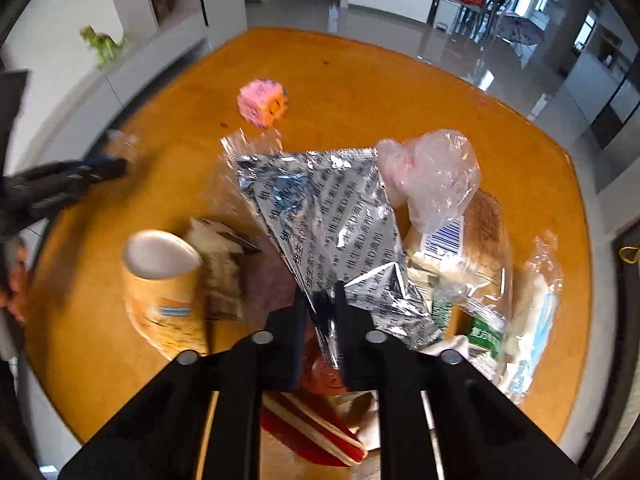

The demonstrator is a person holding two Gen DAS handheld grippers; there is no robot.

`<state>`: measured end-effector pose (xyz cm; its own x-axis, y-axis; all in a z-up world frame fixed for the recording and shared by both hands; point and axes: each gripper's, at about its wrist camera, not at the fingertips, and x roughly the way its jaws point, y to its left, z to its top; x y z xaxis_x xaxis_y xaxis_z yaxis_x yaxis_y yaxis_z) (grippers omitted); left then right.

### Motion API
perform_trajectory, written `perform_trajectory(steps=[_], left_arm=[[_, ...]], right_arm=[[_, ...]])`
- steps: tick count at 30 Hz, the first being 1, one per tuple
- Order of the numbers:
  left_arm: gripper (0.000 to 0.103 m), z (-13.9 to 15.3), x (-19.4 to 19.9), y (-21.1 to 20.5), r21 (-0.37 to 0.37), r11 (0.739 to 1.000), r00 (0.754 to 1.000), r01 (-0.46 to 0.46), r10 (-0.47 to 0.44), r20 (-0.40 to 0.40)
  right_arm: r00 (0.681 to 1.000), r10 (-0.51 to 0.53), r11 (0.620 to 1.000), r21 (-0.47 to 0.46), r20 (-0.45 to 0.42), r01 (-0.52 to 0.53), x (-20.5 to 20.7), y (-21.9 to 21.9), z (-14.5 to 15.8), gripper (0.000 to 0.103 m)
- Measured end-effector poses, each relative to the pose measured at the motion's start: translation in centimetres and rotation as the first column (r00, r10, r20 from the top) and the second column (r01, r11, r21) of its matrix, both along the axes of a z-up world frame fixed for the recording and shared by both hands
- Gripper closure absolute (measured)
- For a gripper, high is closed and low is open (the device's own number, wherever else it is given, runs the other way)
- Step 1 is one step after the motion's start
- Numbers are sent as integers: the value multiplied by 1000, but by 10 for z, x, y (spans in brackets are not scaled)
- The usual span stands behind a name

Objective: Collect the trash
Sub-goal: 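Grasp the silver foil packet with the right gripper, then carry jelly cup with left gripper while right carries foil packet to trash bag, release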

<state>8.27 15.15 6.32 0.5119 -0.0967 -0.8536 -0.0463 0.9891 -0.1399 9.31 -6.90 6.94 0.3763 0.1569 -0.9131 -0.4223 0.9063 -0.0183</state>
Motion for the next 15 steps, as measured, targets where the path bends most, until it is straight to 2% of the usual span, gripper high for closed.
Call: perform_trajectory(steps=[4,8,11,15], left_arm=[[74,9,-15,11,-2,1000,1000,1,-1,26],[74,23,-48,21,-17,1000,998,-8,9,61],[74,30,-77,31,-24,999,996,-24,26,82],[74,37,-129,58,-23,997,991,-73,75,111]], right_arm=[[999,-8,999,43,45,6,-23,-8,18,99],[996,24,993,112,82,-33,-60,-8,53,99],[993,68,983,163,96,-83,-89,7,70,99],[982,160,957,228,99,-178,-130,43,76,99]])
